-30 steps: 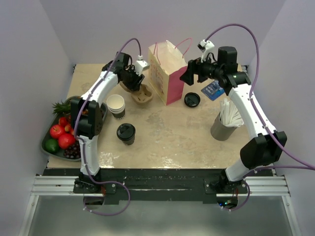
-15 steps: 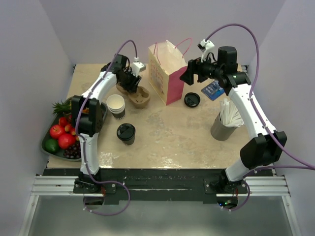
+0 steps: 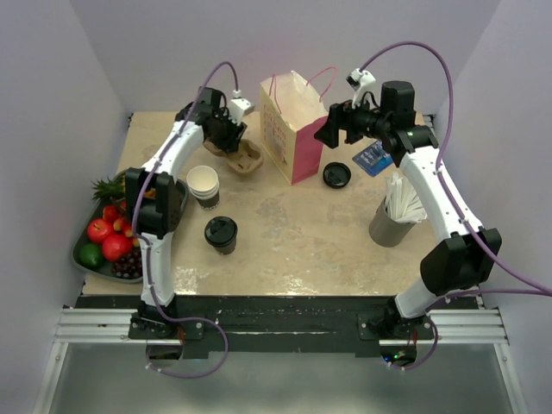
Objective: Pack the takeout coffee
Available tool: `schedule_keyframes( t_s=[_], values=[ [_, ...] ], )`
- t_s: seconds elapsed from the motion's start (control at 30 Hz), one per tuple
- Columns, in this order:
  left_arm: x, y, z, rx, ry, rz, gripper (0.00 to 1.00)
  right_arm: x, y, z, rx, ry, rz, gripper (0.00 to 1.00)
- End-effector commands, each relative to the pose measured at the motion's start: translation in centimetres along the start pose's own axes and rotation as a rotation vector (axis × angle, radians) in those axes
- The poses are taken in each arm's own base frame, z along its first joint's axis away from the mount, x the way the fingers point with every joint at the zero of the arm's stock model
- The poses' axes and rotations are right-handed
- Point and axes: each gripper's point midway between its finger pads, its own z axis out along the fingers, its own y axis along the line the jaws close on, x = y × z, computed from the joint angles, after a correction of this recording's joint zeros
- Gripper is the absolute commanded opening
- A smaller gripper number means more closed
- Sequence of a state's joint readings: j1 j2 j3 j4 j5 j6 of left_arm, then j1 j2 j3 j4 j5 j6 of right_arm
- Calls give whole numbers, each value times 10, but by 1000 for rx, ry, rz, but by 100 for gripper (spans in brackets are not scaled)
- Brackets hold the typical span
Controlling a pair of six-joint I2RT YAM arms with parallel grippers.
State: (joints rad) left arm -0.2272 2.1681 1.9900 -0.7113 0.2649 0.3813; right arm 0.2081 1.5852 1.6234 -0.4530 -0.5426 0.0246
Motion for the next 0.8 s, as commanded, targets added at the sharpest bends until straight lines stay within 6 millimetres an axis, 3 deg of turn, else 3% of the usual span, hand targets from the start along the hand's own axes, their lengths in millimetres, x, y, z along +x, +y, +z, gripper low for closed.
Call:
schedule_keyframes(
  t_s=[0.0, 0.07, 0.1, 0.17, 0.2, 0.23, 0.27, 0.3, 0.37, 0.4, 0.5, 0.6, 0.73, 0.77],
  values=[
    [-19, 17, -29, -51, -112, -70, 13, -23, 3, -2, -16, -61, -18, 89],
    [-20, 30, -37, -16, -134, -177, 7, -21, 3, -2, -15, -57, -17, 89],
    [-9, 46, -37, -162, -49, -9, 6, -20, 4, -1, -17, -55, -16, 89],
    [-21, 44, -44, -240, -55, 59, 4, -19, 3, -1, -17, -52, -14, 89],
    [-33, 17, -43, -16, -161, -87, 1, -18, 3, -1, -17, -52, -12, 89],
    [-22, 18, -34, 97, -170, -204, 3, -18, 4, 0, -21, -51, -10, 89],
    [-12, 31, -36, 95, -155, -282, 3, -19, 3, 0, -22, -53, -8, 89],
    [0, 42, -32, 7, -104, -193, 2, -18, 3, 2, -23, -51, -6, 89],
    [3, 46, -34, 29, -113, -238, 1, -21, 3, 0, -19, -59, -8, 89],
    [-5, 30, -37, 181, -170, -314, 3, -21, 3, 0, -20, -59, -8, 89],
    [14, 41, -30, 100, -120, -287, 15, -18, 4, 0, -21, -53, -7, 89],
    [15, 43, -30, 94, -115, -297, 30, -17, 3, 1, -23, -53, -2, 89],
    [15, 40, -29, 103, -113, -298, 34, -18, 4, 1, -28, -55, -1, 89],
    [16, 39, -28, 104, -110, -295, 39, -18, 3, 2, -26, -54, 1, 89]
  ],
)
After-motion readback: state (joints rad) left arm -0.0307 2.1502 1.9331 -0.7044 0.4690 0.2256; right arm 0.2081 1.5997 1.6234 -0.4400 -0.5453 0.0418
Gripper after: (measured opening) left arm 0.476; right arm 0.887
